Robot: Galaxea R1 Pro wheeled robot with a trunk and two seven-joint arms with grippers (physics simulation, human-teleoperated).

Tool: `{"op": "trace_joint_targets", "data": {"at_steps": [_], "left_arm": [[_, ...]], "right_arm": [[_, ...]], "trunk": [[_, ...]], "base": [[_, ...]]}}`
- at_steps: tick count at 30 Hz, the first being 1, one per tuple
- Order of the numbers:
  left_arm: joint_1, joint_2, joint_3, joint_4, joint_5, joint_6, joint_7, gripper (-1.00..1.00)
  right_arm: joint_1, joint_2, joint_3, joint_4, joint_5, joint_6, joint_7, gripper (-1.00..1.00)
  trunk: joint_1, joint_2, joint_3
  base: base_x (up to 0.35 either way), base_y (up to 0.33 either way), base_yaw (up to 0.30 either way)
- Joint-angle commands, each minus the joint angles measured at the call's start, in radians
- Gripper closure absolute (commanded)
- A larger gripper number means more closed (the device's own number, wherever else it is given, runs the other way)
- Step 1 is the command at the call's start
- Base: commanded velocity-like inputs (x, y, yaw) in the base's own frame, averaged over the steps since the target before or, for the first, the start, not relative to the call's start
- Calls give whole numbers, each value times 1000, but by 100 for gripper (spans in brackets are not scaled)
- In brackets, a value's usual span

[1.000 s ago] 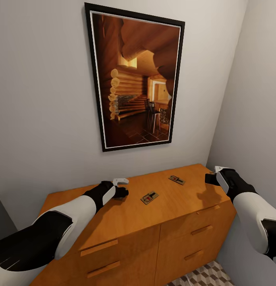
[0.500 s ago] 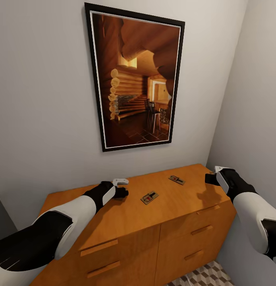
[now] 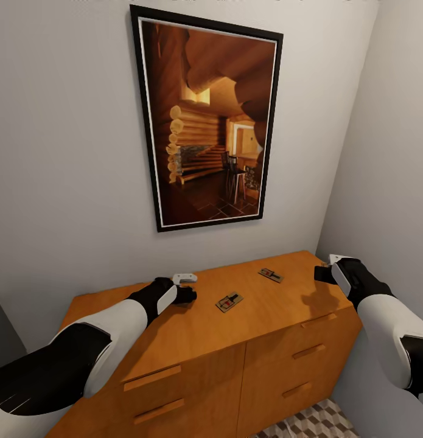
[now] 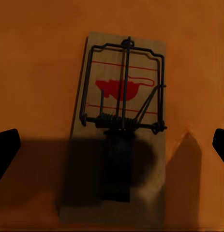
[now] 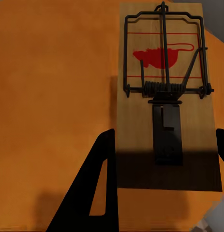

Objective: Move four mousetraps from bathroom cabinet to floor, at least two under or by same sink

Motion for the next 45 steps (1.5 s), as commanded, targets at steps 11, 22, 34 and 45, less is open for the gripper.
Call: {"op": "trace_joint_targets", "data": {"at_steps": [11, 22, 34, 45], "left_arm": [[0, 0, -5, -2, 10, 4, 6, -100], [0, 0, -5, -2, 10, 3, 6, -100], [0, 0, -7, 5, 8, 16, 6, -100], [0, 0, -9, 8, 8, 17, 6, -100]], "right_arm": [[-1, 0, -3, -2, -8, 4, -6, 100], [-1, 0, -3, 0, -10, -9, -6, 100], [-1, 0, -3, 1, -10, -11, -6, 100], [-1, 0, -2, 1, -10, -11, -6, 100]], "trunk": [[0, -1, -1], [0, -1, -1], [0, -1, -1], [0, -1, -1]], "base": [[-74, 0, 0], [-3, 0, 0], [0, 0, 0], [0, 0, 0]]}}
